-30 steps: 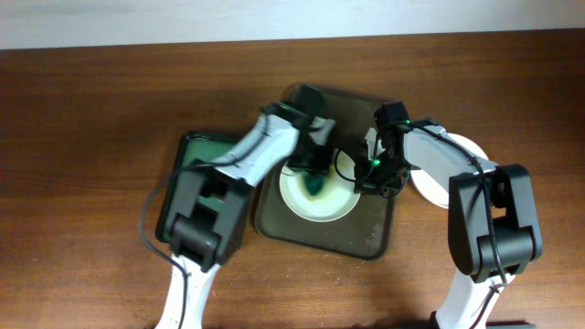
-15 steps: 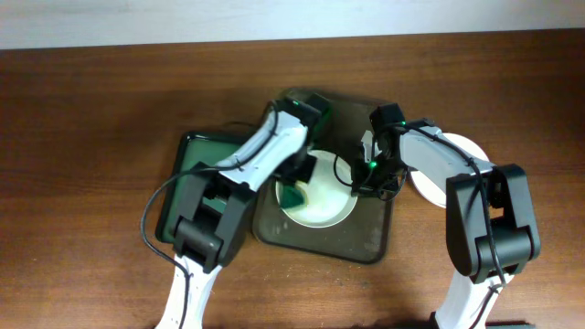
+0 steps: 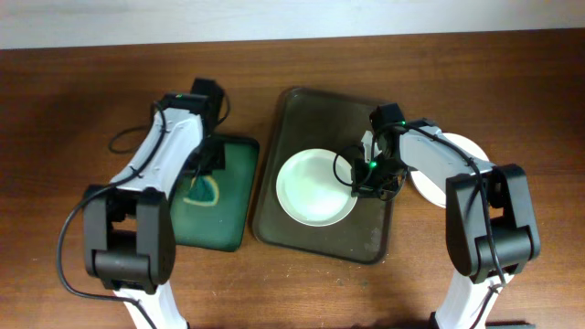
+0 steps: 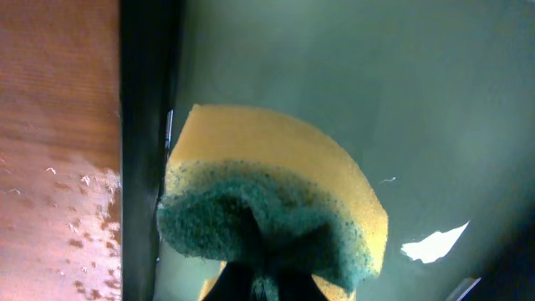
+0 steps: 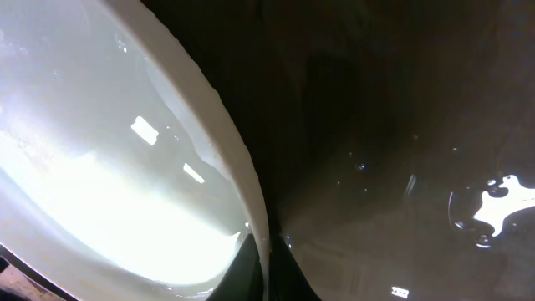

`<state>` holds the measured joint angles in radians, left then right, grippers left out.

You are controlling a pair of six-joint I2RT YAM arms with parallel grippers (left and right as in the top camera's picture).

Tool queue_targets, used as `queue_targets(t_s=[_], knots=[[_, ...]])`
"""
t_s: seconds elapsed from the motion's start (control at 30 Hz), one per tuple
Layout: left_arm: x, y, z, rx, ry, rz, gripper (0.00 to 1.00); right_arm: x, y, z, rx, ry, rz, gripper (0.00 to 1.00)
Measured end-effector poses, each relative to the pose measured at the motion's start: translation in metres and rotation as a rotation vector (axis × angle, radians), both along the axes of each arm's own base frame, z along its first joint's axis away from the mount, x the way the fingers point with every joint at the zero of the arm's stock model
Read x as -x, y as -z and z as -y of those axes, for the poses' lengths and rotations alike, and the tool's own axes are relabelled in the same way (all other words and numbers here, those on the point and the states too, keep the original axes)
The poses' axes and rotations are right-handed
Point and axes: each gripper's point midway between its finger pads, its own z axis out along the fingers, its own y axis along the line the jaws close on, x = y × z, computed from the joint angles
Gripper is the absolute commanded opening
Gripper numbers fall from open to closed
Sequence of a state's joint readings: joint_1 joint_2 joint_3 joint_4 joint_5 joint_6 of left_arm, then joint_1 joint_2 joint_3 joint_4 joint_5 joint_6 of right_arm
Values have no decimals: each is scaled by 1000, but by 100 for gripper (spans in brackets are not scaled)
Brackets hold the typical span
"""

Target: Clean dirty plates on tray and stack at the side

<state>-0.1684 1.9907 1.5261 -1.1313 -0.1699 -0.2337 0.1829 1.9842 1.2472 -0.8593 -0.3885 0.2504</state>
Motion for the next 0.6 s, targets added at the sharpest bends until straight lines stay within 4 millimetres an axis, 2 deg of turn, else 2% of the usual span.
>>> queue_targets(t_s=[0.03,0.07,0.1,0.13,0.17,0.2,0.27,0.33,0.37,0.4,0.43,0.5,0.53,0.6], knots=[[4,5,-1,47,11,-24,21,0,0,0,0,0,0,4],[2,5,4,89,29,-21,38,0,0,0,0,0,0,4],[2,4,10,124,49,-24,60,0,0,0,-1,0,-1,4],[2,-1,16,155,63,-14,97,1,-1,0,1,0,-1,4],[2,-9,20,177,78,5,100,1,-1,1,7,-1,-2,4],[1,-33,26,214,91,63,100,2,-3,4,23,0,2,4],[8,-69,29,244,104,138,100,2,-21,14,75,-2,55,4],[18,-101,29,262,113,204,100,-3,-66,25,172,-14,206,4],[26,-128,29,274,122,275,100,-4,-95,33,239,-17,308,4],[32,-144,29,278,127,314,100,-2,-107,31,280,-33,354,4],[37,-159,28,282,132,359,100,2,-129,36,395,-40,440,4],[57,-202,25,296,149,494,100,6,-165,31,491,-59,594,4],[66,-219,24,300,155,546,99,8,-179,32,534,-59,653,4],[78,-236,22,304,162,604,99,10,-190,32,601,-68,705,4]])
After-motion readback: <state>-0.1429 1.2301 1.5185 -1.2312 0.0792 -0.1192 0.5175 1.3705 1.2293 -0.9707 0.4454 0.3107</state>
